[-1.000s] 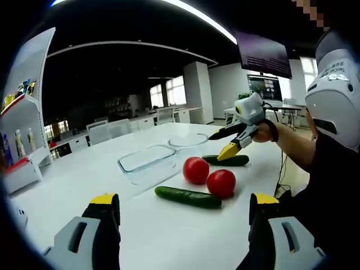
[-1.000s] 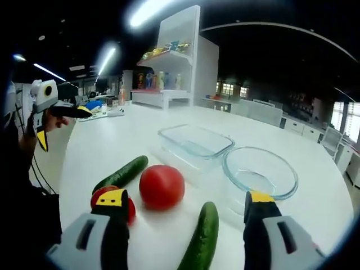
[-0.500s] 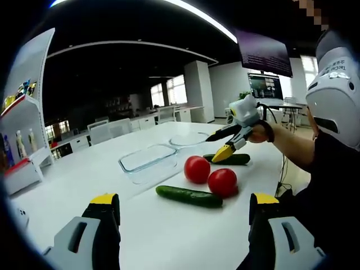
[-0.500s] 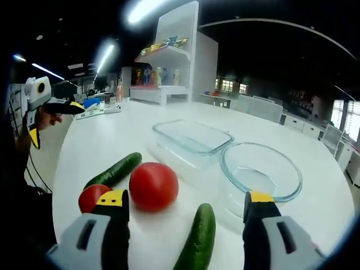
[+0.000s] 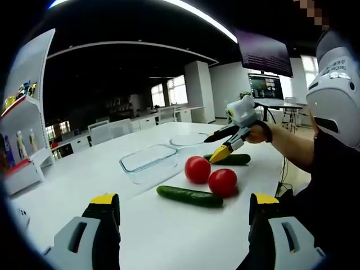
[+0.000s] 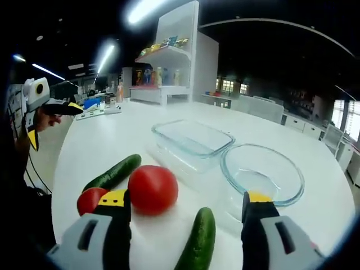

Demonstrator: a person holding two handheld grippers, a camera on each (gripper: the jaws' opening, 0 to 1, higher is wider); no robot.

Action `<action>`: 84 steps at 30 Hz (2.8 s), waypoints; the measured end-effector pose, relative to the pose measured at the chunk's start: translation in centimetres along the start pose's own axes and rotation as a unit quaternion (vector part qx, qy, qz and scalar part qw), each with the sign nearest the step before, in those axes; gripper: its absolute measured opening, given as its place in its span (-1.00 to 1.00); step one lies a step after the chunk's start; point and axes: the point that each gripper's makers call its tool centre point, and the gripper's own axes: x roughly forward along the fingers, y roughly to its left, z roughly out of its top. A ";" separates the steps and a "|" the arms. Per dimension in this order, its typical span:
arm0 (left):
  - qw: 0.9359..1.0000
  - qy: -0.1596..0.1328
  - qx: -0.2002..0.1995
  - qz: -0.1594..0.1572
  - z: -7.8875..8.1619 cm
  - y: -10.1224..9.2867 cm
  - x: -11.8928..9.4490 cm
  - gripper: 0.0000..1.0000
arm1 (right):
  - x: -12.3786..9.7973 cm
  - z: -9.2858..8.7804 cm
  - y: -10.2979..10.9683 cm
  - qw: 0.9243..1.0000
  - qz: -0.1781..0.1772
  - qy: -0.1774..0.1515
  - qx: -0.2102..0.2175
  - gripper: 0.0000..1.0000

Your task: Sort the scattered tomatoes and cucumbers on the table and place them into their respective storage containers

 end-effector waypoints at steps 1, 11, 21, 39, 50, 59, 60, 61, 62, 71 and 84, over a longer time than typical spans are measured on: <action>1.000 0.000 0.001 0.001 0.0 0.0 -0.1 0.91 | 0.0 0.0 0.0 1.000 0.000 0.000 0.000 0.53; 1.000 -0.001 -0.002 0.002 -0.2 0.1 -0.2 0.91 | 0.2 0.1 0.3 1.000 0.000 0.002 -0.003 0.54; 1.000 -0.002 -0.005 0.004 -0.4 0.3 -0.3 0.91 | 1.1 -0.2 1.0 1.000 0.008 0.010 -0.006 0.52; 1.000 -0.001 -0.006 0.000 -0.6 0.3 -0.4 0.91 | 2.5 -0.4 2.5 0.999 0.032 0.016 -0.012 0.41; 1.000 0.000 -0.007 0.001 -0.8 0.3 -0.3 0.91 | 3.3 -0.1 4.0 0.998 0.059 0.009 -0.013 0.27; 1.000 0.000 -0.008 0.002 -0.8 0.4 -0.4 0.91 | 3.9 -0.1 5.0 0.997 0.075 0.009 -0.017 0.10; 1.000 0.000 -0.008 0.002 -0.9 0.4 -0.4 0.91 | 3.9 -0.1 5.1 0.997 0.078 0.008 -0.017 0.06; 1.000 0.000 -0.008 0.002 -0.9 0.4 -0.4 0.91 | 3.9 -0.1 5.2 0.997 0.080 0.007 -0.017 0.06; 1.000 -0.001 -0.009 0.003 -0.8 0.5 -0.4 0.91 | 4.0 0.0 5.3 0.997 0.081 0.007 -0.017 0.05; 1.000 -0.004 -0.011 0.006 -0.9 0.8 -0.4 0.90 | 4.6 -0.2 5.4 0.996 0.080 0.014 -0.022 -0.01; 1.000 -0.008 -0.016 0.012 -1.1 1.3 -0.3 0.90 | 5.2 -0.7 5.7 0.996 0.086 0.023 0.004 -0.03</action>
